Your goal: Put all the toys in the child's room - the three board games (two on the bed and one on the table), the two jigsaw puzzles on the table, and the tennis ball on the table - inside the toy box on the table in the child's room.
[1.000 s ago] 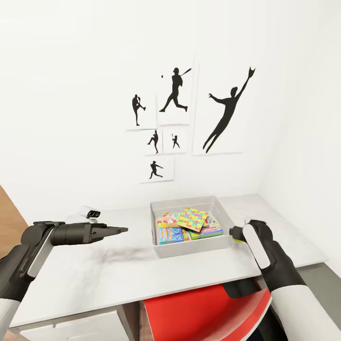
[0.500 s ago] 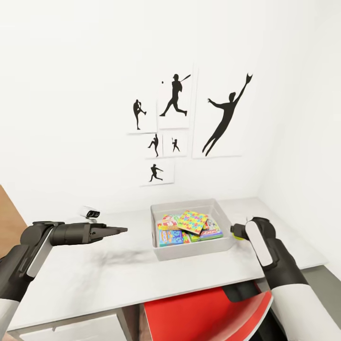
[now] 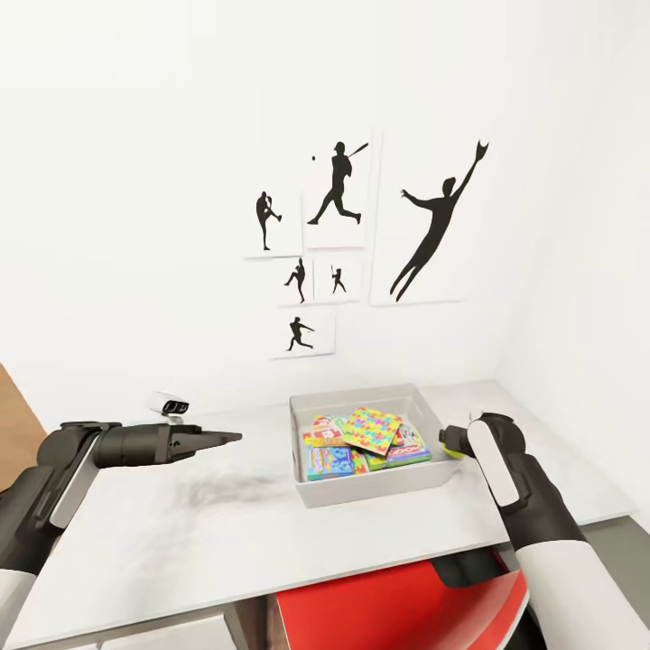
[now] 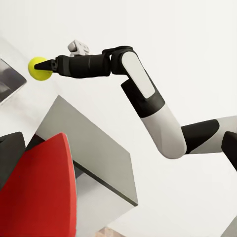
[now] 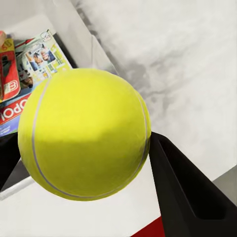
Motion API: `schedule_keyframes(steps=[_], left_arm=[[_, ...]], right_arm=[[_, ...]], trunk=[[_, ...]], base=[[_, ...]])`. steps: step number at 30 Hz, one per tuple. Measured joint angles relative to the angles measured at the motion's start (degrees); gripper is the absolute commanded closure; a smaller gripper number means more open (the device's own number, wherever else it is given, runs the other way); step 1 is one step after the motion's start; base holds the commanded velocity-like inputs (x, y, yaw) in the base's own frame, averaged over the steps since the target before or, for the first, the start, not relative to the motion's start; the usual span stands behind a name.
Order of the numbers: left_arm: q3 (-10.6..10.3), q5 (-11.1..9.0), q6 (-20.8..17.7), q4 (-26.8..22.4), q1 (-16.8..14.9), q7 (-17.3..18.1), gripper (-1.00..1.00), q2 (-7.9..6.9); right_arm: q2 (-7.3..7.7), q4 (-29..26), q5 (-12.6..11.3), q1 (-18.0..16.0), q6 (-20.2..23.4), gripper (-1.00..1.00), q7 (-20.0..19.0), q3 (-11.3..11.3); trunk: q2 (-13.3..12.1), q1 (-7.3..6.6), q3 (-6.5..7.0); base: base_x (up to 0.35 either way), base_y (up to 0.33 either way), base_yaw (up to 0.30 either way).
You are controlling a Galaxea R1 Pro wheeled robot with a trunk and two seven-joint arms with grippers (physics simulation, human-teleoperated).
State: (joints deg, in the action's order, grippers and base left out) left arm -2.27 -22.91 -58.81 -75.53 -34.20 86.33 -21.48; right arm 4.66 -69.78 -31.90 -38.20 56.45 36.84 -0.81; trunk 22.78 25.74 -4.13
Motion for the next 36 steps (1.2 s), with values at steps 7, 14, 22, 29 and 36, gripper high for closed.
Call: schedule_keyframes(steps=[7, 14, 22, 29, 36], left_arm=[[0.0, 0.1, 0.0, 0.0, 0.0, 0.0, -1.0, 0.0], [0.0, 0.0, 0.0, 0.0, 0.0, 0.0, -1.0, 0.0], [0.0, 0.1, 0.0, 0.0, 0.0, 0.0, -1.0, 0.0], [0.0, 0.1, 0.0, 0.0, 0.0, 0.0, -1.0, 0.0], [0.0, 0.1, 0.0, 0.0, 0.0, 0.0, -1.0, 0.0]], right_arm=[[-0.08, 0.0, 0.0, 0.0, 0.1, 1.0, 0.0, -0.1], [-0.13, -0.1, 0.0, 0.0, 0.1, 1.0, 0.0, -0.2], [-0.13, -0.1, 0.1, -0.1, 0.1, 1.0, 0.0, -0.2], [-0.13, -0.1, 0.1, -0.1, 0.1, 1.0, 0.0, -0.2], [-0.13, 0.0, 0.1, -0.9, 0.1, 1.0, 0.0, -0.3]], trunk=[[0.0, -0.02, 0.0], [0.0, 0.0, 0.0], [0.0, 0.0, -0.16], [0.0, 0.0, -0.63], [0.0, 0.0, -1.26]], base=[[0.146, 0.041, 0.0], [0.068, 0.009, 0.0], [0.004, 0.001, 0.0], [0.0, 0.0, 0.0], [0.0, 0.0, 0.0]])
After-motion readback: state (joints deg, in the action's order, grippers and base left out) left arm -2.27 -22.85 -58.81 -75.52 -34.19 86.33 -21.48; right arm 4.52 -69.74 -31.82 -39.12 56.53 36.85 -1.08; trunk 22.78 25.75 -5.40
